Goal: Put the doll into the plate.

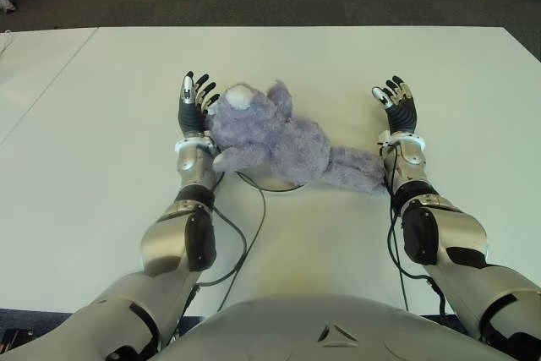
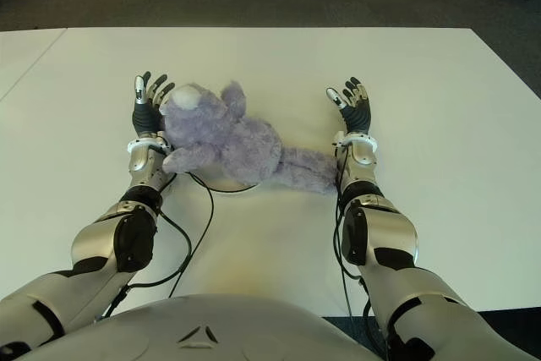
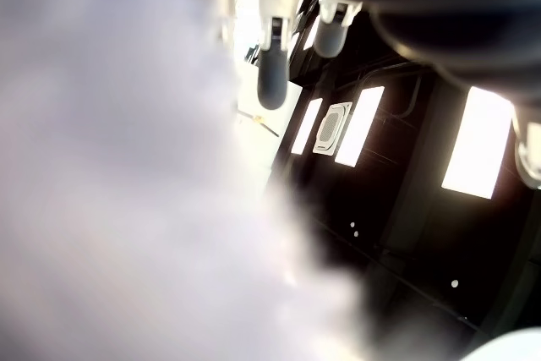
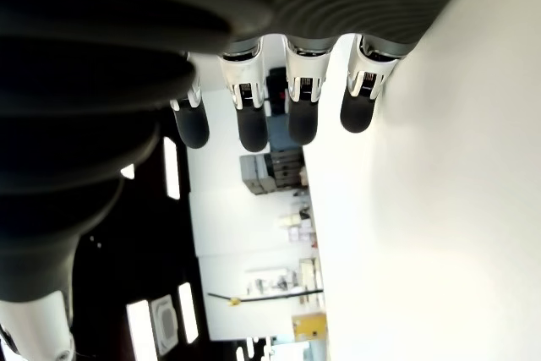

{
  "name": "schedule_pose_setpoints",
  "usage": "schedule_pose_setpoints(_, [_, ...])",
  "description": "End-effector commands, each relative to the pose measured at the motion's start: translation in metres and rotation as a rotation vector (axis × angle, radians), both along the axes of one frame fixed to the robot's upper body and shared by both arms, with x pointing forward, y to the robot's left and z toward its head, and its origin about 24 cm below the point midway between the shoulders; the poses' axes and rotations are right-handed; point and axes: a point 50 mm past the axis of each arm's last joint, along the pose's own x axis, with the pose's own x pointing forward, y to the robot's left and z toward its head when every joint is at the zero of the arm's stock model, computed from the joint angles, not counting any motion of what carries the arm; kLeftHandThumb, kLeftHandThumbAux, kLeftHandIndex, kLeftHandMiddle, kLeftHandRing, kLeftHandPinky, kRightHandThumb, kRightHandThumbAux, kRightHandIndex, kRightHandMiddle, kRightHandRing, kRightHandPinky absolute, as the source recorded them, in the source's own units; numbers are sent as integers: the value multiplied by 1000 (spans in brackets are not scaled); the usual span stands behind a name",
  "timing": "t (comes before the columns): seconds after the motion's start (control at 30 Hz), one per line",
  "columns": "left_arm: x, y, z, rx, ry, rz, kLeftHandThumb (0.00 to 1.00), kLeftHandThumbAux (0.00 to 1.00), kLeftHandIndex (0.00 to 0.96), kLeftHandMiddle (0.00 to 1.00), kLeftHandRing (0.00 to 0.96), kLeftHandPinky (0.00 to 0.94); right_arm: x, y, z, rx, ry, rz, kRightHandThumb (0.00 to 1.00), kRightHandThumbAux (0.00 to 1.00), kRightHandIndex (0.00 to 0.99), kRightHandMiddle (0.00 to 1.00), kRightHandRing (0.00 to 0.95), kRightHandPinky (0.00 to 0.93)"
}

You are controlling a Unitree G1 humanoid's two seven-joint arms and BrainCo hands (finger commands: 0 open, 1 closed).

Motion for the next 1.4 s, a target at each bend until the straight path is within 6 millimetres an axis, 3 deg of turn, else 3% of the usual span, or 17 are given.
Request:
schedule_pose_setpoints(0.03, [-114,-10,-108,-76,456,-1,0,333,27,217,253,272,-72,41,-94,50,379,25,0,687,114,121,89,70])
schedule_pose_setpoints(0.37, [-112,-13,-106,1,456,-55,0,399,7,198,225,220,-100,41,-111,5,417,11,0,713,139,147,116,107])
schedule_pose_setpoints(0.53, [-108,-15,-104,34,442,-93,0,406,0,174,196,190,-100,41,-111,2,413,-3,0,758,153,173,141,140])
schedule_pose_setpoints(0.9, [-100,-20,-100,97,434,-176,0,397,8,181,184,182,-99,48,-107,-65,373,0,0,730,179,211,174,154])
schedule_pose_setpoints(1.2, [-102,-27,-100,106,419,-216,0,372,30,196,197,174,-102,52,-106,-216,358,-4,0,700,215,232,201,127])
schedule_pose_setpoints(1.4, [-102,-28,-99,125,419,-222,0,354,29,196,196,164,-106,56,-110,-402,404,24,0,778,226,213,180,122])
